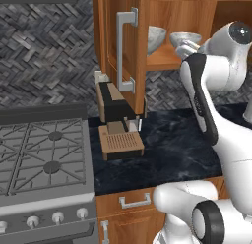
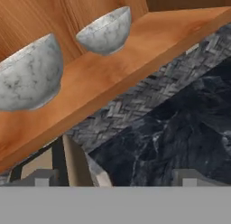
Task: Take the smaller bowl and place it next to the appetizer plate on the dining counter , and place the larger bowl next to the plate with cooked food.
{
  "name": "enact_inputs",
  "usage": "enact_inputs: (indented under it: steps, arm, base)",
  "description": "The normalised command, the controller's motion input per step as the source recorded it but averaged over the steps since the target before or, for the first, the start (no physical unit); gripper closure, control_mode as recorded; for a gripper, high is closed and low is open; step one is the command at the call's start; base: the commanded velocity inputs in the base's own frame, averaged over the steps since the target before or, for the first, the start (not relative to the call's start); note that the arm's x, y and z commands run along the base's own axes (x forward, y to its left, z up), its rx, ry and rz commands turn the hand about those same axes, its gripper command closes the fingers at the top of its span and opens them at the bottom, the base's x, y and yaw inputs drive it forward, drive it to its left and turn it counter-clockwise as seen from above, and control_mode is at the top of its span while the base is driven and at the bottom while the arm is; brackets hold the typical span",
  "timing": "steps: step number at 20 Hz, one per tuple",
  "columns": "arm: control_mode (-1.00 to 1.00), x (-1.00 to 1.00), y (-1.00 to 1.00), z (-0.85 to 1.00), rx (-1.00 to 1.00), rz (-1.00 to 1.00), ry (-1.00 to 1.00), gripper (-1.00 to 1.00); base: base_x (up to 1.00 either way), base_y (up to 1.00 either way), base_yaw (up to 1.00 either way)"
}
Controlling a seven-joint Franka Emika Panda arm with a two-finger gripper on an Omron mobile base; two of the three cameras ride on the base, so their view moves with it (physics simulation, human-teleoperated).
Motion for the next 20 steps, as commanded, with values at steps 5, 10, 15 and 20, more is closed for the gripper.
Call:
enact_inputs:
  steps: [5, 10, 15, 20]
  arm:
    - [-1.0, 0.0, -0.69, 0.64, 0.01, -0.43, 0.13, -1.0]
    - [-1.0, 0.0, -0.24, -0.07, 0.16, -0.18, -0.03, -1.0]
    - [-1.0, 0.0, 0.0, -0.54, 0.24, 0.13, -0.28, -1.0]
    - [-1.0, 0.0, -0.29, 0.13, 0.22, 0.08, -0.27, -1.0]
  base:
    - [0.0, 0.0, 0.0]
    - [0.0, 0.0, 0.0]
    - [0.0, 0.0, 0.0]
    - [0.0, 0.0, 0.0]
